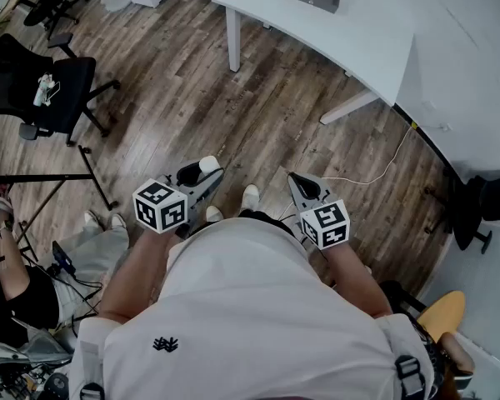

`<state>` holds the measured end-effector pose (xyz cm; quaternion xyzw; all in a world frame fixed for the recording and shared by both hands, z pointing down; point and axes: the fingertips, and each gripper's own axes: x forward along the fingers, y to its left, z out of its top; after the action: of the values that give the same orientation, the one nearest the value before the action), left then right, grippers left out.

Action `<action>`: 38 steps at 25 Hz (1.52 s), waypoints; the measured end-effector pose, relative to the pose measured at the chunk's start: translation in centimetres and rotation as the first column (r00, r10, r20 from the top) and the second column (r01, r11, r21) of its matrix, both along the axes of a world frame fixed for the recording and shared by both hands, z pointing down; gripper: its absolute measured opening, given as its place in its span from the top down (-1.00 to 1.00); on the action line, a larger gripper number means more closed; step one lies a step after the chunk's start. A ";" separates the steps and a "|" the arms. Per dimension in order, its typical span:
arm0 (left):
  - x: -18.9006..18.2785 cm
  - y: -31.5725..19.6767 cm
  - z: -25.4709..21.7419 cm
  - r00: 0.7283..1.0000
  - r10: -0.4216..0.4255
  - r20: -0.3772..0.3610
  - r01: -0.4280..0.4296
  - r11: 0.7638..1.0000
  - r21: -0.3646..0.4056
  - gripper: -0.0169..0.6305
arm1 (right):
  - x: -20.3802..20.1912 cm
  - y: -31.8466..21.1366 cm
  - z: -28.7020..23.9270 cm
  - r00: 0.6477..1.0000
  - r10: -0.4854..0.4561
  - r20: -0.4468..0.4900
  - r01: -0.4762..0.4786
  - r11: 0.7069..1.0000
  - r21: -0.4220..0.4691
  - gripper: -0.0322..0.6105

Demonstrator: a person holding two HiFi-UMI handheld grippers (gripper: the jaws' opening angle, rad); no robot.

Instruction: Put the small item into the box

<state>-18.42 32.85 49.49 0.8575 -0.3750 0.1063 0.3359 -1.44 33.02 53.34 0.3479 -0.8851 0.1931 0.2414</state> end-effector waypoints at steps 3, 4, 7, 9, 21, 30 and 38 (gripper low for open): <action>1.9 -2.3 -0.3 1.000 0.000 0.013 0.000 1.000 0.005 0.39 | 2.1 -2.3 0.0 1.000 0.001 0.006 -0.001 1.000 0.016 0.89; 2.5 -3.0 -0.4 1.000 0.000 0.016 0.000 1.000 0.007 0.39 | 2.8 -3.0 0.0 1.000 0.004 0.009 -0.004 1.000 0.020 0.89; 4.2 -4.6 -0.7 1.000 0.009 0.024 -0.009 1.000 0.009 0.39 | 4.2 -4.4 0.4 1.000 0.015 0.018 -0.016 1.000 0.016 0.89; 5.1 -5.2 -0.5 1.000 0.019 0.019 -0.019 1.000 -0.004 0.39 | 5.0 -4.9 0.7 0.999 0.032 0.023 -0.032 0.999 0.008 0.89; 9.1 -13.8 0.7 0.982 0.187 -0.013 -0.188 0.981 -0.041 0.39 | 7.1 -11.9 0.9 0.984 0.155 0.089 -0.157 0.987 0.018 0.62; 9.1 -29.1 0.1 0.947 0.319 -0.049 -0.320 0.947 -0.031 0.39 | 7.8 -23.7 -0.9 0.945 0.326 0.027 -0.327 0.945 0.015 0.81; 8.0 -40.5 -0.1 0.928 0.371 -0.036 -0.371 0.929 -0.010 0.39 | 5.2 -30.5 -2.0 0.923 0.383 0.024 -0.384 0.923 0.008 0.81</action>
<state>-10.43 -7.65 49.43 0.9117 -0.1997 0.1566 0.3231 3.72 2.55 51.38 0.5137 -0.8038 0.2347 0.1872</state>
